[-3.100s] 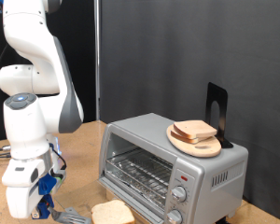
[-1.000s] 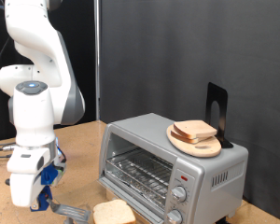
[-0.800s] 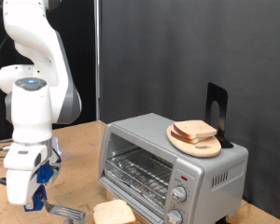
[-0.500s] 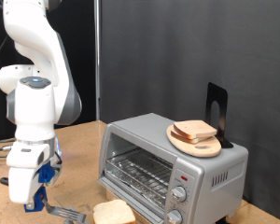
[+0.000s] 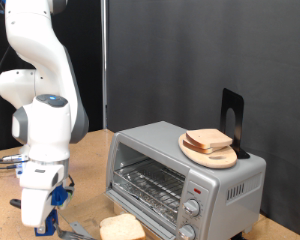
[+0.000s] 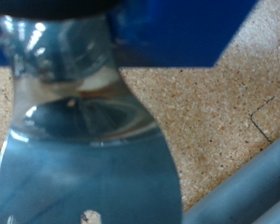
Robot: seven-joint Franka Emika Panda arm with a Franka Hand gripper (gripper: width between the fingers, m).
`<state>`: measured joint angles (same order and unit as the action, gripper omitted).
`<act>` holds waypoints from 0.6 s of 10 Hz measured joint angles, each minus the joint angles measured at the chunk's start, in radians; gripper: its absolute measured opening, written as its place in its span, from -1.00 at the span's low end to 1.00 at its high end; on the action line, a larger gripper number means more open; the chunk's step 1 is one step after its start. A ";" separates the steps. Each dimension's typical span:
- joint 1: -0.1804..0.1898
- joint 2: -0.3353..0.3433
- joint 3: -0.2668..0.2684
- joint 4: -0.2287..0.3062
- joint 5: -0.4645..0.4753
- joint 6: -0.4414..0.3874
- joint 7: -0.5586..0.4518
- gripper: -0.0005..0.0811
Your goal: Make a piece of toast with the oven
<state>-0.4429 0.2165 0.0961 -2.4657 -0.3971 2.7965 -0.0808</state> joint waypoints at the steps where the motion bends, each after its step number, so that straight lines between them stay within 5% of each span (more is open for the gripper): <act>1: 0.002 0.005 -0.001 -0.001 -0.013 0.007 0.014 -0.03; 6: 0.011 0.019 -0.001 -0.001 -0.032 0.011 0.052 -0.03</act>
<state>-0.4323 0.2358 0.0954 -2.4664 -0.4292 2.8077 -0.0284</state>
